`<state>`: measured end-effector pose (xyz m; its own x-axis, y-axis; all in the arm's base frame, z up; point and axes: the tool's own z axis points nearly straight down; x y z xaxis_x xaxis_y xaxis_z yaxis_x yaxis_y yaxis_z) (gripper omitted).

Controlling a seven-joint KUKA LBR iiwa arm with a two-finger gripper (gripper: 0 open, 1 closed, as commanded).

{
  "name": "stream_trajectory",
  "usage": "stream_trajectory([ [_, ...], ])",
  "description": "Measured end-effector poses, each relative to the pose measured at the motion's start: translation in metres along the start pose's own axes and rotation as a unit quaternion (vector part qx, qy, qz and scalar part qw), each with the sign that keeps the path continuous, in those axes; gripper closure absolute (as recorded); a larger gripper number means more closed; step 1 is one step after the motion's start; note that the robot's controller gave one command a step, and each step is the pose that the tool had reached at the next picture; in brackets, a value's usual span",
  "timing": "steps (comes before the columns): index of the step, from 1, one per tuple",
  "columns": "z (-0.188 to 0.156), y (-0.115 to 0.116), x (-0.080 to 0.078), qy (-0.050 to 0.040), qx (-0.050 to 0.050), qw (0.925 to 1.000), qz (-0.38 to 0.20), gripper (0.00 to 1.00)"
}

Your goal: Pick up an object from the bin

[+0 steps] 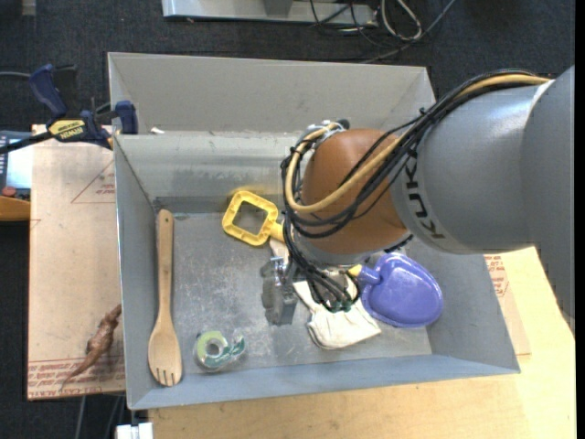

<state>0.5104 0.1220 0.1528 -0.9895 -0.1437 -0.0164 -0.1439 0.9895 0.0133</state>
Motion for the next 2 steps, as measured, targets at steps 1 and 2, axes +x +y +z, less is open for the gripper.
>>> stream_trajectory([
  [1, 0.066, 0.052, -0.005, -0.0018, -0.001, 0.9998, 0.020, 1.00],
  [2, 0.056, -0.006, -0.003, -0.0056, 0.002, 0.9925, -0.122, 1.00],
])
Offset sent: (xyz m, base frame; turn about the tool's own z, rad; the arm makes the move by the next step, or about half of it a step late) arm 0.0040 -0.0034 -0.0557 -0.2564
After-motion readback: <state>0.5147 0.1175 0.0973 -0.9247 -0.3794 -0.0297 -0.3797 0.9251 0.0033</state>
